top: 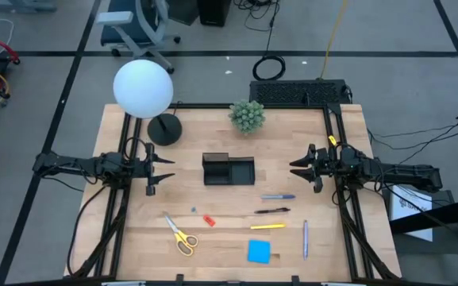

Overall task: Pick and place office supplies into organizer
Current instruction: Put the marker pen into the desk organizer

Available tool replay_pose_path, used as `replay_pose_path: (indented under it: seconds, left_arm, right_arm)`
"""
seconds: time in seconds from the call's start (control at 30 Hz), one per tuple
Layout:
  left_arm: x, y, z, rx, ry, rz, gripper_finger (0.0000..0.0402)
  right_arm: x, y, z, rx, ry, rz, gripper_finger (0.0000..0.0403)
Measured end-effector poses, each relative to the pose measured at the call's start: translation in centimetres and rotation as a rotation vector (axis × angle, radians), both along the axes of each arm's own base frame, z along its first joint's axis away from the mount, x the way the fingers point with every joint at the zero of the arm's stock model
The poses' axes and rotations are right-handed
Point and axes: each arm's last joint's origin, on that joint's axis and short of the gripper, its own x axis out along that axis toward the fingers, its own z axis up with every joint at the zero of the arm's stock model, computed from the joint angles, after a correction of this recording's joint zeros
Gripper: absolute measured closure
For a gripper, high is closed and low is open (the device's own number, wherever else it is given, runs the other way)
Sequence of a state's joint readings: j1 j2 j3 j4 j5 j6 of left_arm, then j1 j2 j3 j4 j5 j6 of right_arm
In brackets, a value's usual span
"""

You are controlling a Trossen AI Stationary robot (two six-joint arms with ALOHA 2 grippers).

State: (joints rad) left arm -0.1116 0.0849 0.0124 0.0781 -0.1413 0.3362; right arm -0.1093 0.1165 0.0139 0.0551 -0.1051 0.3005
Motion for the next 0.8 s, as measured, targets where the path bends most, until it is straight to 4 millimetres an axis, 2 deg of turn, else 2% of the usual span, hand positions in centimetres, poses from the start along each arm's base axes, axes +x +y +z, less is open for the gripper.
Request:
replay_pose_path:
  seconds: [0.17,0.27,0.53,0.8]
  left_arm:
    - [0.0,0.0,0.0,0.11,0.003,0.001,0.0211]
    - [0.0,0.0,0.0,0.108,0.003,0.001,0.0211]
    - [0.0,0.0,0.0,0.107,0.002,0.001,0.0211]
    - [0.0,0.0,0.1,0.125,-0.008,0.002,0.021]
  right_arm:
    - [0.0,0.0,0.0,0.001,0.0,0.0,0.0273]
    - [0.0,0.0,0.2,-0.001,-0.018,-0.01,0.0273]
    - [-0.1,-0.1,2.2,-0.014,-0.23,-0.022,0.0273]
    - [-0.1,-0.1,2.1,0.106,-0.217,-0.019,0.0273]
